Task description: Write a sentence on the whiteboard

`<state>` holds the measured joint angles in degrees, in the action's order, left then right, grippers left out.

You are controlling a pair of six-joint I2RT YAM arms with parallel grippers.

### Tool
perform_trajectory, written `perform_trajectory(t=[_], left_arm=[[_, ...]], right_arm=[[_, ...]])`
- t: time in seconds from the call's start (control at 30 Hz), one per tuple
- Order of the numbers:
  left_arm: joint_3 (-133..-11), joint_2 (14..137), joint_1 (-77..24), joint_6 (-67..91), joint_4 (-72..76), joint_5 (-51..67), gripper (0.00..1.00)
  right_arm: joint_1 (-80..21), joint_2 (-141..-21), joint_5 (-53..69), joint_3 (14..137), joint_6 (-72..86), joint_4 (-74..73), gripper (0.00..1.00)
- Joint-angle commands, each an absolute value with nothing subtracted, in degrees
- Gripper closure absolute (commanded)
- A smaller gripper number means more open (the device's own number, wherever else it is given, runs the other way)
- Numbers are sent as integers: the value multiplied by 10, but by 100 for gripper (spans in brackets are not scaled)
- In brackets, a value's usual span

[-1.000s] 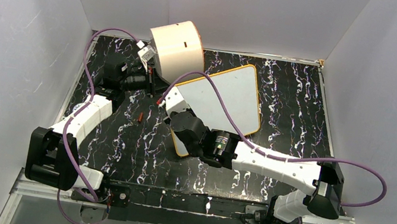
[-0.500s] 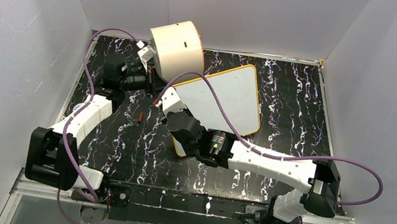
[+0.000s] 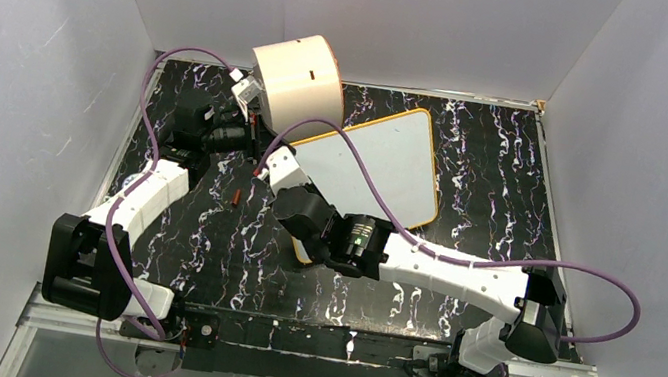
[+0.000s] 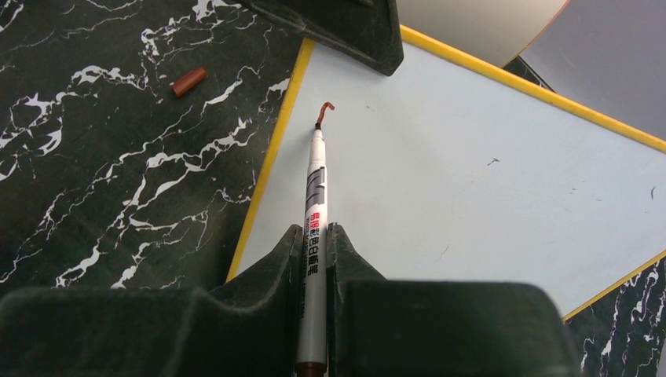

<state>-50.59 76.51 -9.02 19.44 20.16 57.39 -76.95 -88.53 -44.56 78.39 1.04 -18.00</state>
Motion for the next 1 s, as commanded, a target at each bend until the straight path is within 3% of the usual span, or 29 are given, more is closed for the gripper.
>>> perform_trajectory(t=[0.0, 0.43, 0.97], left_arm=[[-503, 756, -93, 178, 199, 580, 100], [-504, 760, -93, 177, 198, 580, 100], [-504, 762, -93, 176, 196, 582, 100]], right_arm=[[-771, -894, -431, 810, 45, -217, 100], [-771, -889, -409, 812, 82, -270, 100], [-770, -832, -444, 751, 43, -151, 100]])
